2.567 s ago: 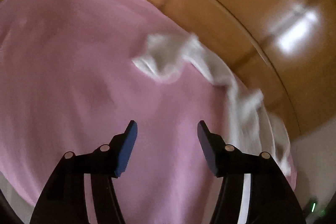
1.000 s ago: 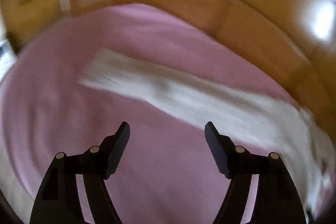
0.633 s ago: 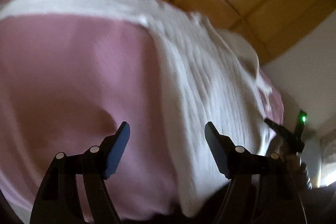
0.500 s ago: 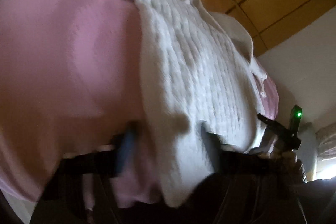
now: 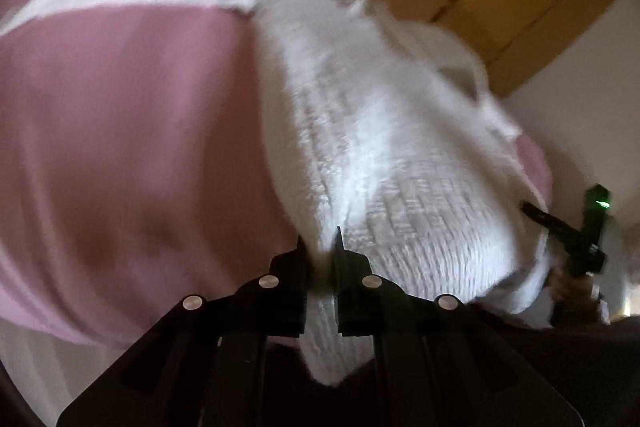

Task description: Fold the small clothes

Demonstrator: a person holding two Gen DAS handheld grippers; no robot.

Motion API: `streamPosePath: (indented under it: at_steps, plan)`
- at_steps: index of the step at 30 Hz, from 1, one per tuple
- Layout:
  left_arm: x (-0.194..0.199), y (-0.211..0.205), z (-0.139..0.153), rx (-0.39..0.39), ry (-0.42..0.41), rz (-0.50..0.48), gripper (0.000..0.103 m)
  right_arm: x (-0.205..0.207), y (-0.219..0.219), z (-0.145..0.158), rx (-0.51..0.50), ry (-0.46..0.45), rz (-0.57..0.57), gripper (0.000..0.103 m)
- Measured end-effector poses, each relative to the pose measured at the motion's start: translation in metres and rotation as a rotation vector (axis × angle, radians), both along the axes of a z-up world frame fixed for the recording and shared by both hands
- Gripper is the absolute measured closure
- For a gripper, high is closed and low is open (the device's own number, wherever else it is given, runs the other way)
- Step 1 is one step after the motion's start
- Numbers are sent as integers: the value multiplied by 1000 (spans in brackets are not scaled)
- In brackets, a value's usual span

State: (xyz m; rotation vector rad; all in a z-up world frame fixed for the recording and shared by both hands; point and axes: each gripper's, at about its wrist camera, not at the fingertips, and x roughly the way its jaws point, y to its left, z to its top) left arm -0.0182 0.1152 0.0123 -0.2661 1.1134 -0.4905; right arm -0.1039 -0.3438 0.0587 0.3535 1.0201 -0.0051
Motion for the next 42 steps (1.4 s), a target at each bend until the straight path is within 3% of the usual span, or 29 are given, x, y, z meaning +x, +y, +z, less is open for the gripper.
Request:
streamPosePath:
  at_steps: [2, 4, 5, 6, 7, 12, 16, 18, 19, 20, 21, 22, 23, 26, 34, 38, 42]
  plan:
    - [6, -4, -7, 29, 32, 19, 84, 2, -3, -9, -9, 28, -10, 92]
    - [9, -4, -1, 53, 9, 33, 70, 6, -12, -6, -1, 4, -47, 83]
    - [13, -3, 7, 67, -28, 51, 60, 7, -18, -1, -25, -19, -78, 75]
    - [13, 1, 13, 78, -58, 68, 56, 10, -26, 4, -48, -41, -115, 55]
    - [19, 1, 21, 82, -94, 92, 54, 11, -36, 8, -71, -66, -158, 49]
    - [41, -12, 36, 51, -155, 114, 48, 44, -92, 13, -246, -125, -304, 46]
    - [53, -41, 33, 69, -159, 78, 48, 79, -117, -3, -405, -84, -305, 45]
    - [60, -62, 29, 76, -150, 48, 48, 98, -134, -16, -460, -34, -323, 48]
    - [61, -69, 28, 80, -151, 36, 48, 100, -141, -21, -476, -10, -330, 56]
    - [64, -79, 26, 92, -156, 21, 48, 107, -151, -28, -484, 22, -340, 66]
    - [65, -85, 25, 103, -159, 8, 48, 105, -157, -31, -476, 35, -344, 86]
    - [66, -91, 24, 114, -161, -5, 43, 107, -165, -32, -470, 46, -352, 95]
    - [68, -96, 23, 126, -165, -19, 38, 108, -169, -30, -465, 51, -353, 96]
    - [73, -108, 25, 139, -185, -42, 37, 101, -171, 0, -430, 7, -315, 97]
    - [102, -118, 16, 189, -197, 7, 37, 46, -146, 123, -396, -224, -194, 98]
    - [118, -110, 11, 207, -181, 69, 37, 41, -171, 157, -428, -269, -285, 98]
    - [131, -100, 6, 208, -160, 120, 37, 54, -223, 162, -429, -243, -435, 98]
